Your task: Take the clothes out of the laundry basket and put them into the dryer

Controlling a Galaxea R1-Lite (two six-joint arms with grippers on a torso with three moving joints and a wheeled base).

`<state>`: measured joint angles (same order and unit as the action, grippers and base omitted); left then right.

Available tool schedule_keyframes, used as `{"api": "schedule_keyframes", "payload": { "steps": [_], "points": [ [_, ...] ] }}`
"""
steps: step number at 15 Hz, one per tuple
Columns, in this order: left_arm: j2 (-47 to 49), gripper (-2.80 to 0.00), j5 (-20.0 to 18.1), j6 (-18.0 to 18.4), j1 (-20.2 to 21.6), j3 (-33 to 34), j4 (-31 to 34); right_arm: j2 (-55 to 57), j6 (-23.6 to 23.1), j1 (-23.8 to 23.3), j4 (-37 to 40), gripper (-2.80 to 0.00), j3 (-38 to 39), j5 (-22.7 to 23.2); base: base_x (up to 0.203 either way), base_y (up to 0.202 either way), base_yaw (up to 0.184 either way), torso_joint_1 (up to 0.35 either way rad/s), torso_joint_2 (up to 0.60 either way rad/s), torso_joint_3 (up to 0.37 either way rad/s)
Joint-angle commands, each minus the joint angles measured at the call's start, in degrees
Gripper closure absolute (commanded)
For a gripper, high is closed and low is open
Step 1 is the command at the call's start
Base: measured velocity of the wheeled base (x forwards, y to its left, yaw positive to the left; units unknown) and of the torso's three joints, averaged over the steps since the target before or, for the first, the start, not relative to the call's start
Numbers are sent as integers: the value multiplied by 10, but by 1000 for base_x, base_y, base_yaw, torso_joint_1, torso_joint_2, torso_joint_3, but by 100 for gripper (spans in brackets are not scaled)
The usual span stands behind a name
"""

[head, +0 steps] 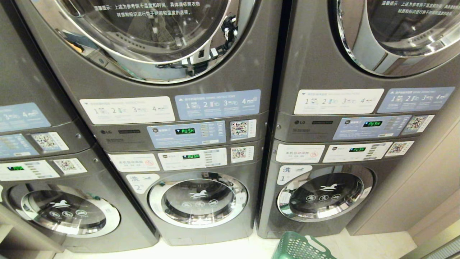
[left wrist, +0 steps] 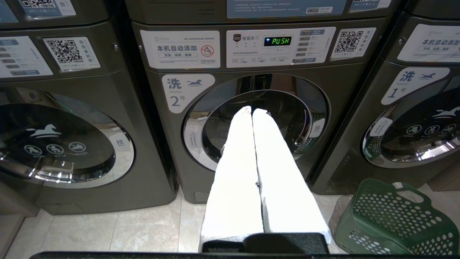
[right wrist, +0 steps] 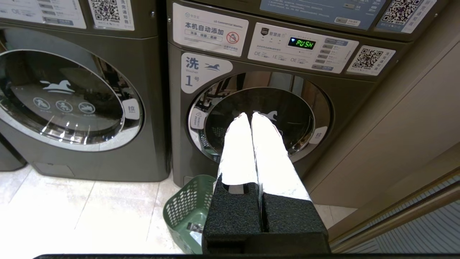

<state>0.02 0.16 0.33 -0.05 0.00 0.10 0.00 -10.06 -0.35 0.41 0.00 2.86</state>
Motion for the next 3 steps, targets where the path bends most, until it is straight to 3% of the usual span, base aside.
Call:
{"api": "schedule_keyframes", "payload": {
  "steps": [1, 3],
  "points": [
    [0, 0, 0, 0, 0, 0, 0, 0, -5, 0, -1, 0, -1, 1, 0, 0, 0, 0, 0, 0],
    [0, 0, 0, 0, 0, 0, 0, 0, 4, 0, 1, 0, -1, 0, 0, 0, 0, 0, 0, 0]
  ]
}}
